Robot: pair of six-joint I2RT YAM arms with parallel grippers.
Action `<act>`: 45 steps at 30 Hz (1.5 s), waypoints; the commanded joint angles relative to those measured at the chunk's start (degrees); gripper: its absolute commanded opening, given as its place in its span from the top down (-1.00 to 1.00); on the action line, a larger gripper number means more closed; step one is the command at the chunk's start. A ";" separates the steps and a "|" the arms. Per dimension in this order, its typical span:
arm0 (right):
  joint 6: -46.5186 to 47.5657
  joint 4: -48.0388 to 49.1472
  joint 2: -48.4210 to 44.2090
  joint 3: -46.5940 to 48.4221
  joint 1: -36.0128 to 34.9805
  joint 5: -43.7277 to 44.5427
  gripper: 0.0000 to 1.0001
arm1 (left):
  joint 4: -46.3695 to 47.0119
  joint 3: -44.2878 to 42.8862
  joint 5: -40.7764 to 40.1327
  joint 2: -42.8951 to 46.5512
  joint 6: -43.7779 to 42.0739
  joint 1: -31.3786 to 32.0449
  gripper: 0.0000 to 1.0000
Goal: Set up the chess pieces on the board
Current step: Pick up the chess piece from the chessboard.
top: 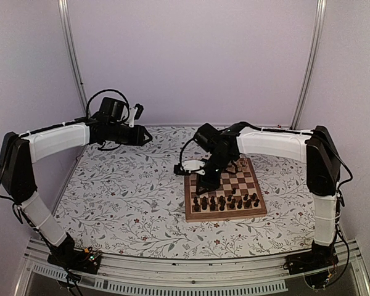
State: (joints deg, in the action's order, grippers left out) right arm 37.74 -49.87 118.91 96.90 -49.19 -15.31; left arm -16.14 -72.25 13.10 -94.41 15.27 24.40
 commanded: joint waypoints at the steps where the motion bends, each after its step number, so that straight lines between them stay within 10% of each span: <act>1: -0.52 1.08 -8.11 -3.85 5.82 0.73 0.27 | 1.03 0.36 1.57 -0.05 0.07 -0.15 0.22; 14: 1.59 2.56 -18.36 -21.14 16.81 1.49 0.27 | -0.30 -1.26 4.64 -0.04 -2.77 -0.28 0.23; 45: 0.32 3.68 -10.84 -19.75 15.61 -0.10 0.29 | -0.87 -1.53 7.58 -1.28 -2.52 -0.23 0.22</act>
State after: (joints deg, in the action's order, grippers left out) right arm 38.54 -46.65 106.41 75.42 -33.36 -15.55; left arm -16.25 -72.29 19.18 -94.52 13.32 24.40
